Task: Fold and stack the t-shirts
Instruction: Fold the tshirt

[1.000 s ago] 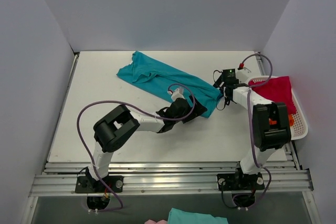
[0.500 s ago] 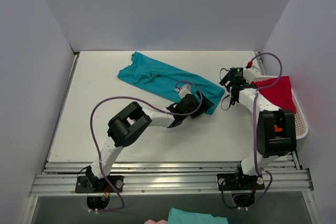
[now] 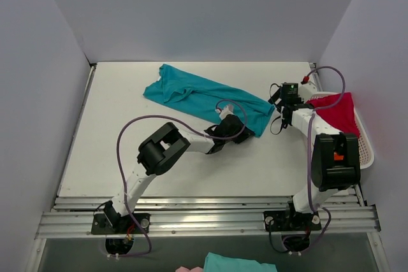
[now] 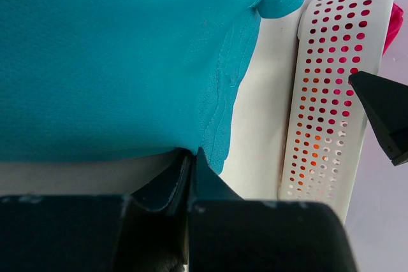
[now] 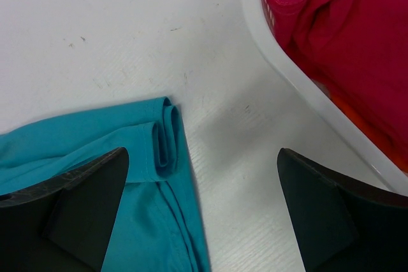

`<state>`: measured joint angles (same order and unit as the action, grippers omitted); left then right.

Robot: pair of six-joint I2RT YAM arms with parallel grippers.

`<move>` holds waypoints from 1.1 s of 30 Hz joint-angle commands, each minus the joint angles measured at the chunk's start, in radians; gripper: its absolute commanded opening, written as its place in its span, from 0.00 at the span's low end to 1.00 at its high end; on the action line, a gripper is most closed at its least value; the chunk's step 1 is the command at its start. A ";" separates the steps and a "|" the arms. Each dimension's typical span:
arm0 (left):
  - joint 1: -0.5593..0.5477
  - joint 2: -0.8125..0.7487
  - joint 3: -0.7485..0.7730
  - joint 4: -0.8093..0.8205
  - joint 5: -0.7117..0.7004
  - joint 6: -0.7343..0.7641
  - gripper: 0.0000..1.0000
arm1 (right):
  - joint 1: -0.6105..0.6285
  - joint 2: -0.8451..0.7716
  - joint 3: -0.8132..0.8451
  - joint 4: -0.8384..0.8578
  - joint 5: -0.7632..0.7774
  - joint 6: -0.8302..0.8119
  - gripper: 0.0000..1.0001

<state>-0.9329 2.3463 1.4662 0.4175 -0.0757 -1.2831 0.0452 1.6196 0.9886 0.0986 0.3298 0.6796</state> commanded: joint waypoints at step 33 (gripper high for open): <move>0.252 -1.806 -1.139 -0.867 -0.427 0.174 0.83 | 0.852 -0.109 -0.145 0.079 0.150 0.156 0.95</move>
<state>-0.6838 0.5812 0.3443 -0.2646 -0.4759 -1.1065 0.8490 1.5494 0.8581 0.1955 0.3985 0.7952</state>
